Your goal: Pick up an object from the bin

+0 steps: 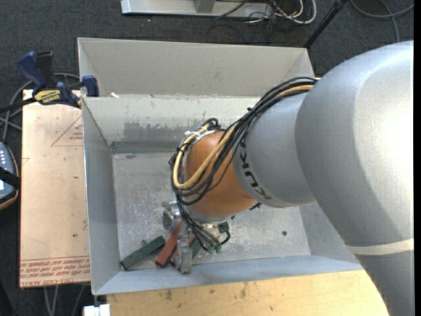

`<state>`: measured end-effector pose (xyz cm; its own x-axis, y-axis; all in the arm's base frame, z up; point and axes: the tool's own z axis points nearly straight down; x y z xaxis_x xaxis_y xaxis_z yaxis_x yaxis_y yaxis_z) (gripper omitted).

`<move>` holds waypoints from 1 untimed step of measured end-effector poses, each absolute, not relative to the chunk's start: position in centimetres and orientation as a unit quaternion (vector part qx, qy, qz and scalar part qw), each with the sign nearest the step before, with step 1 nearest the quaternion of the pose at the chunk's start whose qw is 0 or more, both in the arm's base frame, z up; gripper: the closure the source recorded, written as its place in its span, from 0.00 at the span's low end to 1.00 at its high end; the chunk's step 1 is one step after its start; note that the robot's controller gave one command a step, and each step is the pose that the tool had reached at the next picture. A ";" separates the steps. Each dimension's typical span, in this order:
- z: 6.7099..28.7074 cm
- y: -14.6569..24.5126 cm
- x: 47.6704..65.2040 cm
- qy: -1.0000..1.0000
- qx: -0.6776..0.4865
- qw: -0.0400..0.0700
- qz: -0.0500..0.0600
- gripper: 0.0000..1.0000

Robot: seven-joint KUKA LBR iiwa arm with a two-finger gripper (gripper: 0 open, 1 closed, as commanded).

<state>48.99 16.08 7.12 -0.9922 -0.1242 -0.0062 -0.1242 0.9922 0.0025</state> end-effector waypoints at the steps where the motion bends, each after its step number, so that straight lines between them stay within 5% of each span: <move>1: 7.4 16.2 49.0 0.998 -0.063 0.002 0.002 1.00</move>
Offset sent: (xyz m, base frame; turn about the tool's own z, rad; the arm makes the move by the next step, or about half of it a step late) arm 0.0000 0.0000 0.0000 0.0000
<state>48.98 16.20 7.37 -0.9920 -0.1265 -0.0034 -0.1265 0.9920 0.0039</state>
